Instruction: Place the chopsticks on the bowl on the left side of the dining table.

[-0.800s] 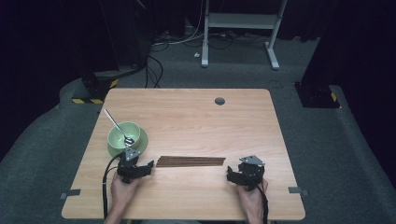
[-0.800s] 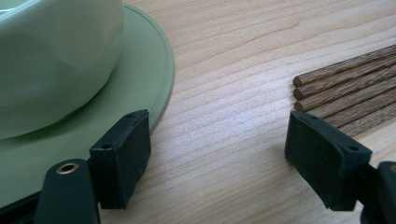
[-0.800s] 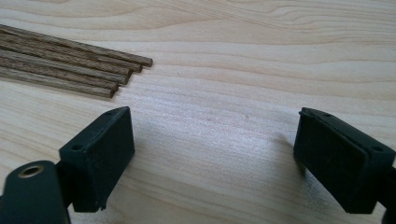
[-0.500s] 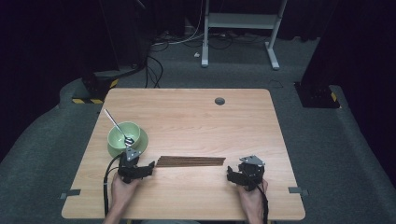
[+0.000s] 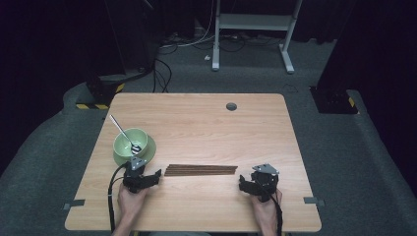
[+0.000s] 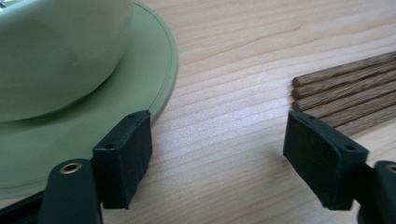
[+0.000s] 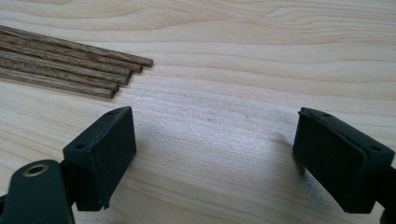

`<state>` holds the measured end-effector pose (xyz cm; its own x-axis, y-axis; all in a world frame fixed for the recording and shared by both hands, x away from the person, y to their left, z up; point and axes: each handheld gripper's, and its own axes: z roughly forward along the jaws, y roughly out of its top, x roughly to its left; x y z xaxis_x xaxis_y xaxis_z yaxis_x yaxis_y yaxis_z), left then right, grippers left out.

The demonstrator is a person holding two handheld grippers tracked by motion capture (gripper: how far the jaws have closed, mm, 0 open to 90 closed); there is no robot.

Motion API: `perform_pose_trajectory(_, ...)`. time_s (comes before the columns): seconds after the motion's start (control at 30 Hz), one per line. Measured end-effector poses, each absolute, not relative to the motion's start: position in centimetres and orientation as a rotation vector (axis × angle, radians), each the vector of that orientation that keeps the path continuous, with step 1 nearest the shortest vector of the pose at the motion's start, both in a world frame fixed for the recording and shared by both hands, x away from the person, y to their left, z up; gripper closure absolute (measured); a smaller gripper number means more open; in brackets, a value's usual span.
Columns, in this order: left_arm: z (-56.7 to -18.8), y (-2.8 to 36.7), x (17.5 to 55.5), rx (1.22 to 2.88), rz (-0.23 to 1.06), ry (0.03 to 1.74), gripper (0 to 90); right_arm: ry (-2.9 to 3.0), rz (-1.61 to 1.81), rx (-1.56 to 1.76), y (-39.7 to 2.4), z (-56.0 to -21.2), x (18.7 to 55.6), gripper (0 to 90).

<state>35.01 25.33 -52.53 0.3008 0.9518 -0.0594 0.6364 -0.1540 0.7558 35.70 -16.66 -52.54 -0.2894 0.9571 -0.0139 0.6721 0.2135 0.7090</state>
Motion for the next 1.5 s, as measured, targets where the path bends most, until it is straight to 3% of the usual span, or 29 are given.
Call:
perform_pose_trajectory(0.53,-51.5,25.8,34.0,1.855,0.532,1.333,28.8,2.037,0.832,1.501,-16.6,-52.5,35.7,13.0)
perform_pose_trajectory(1.5,-49.0,22.1,35.1,1.941,0.439,1.143,28.8,2.040,0.835,1.498,-16.6,-52.5,35.6,14.0)
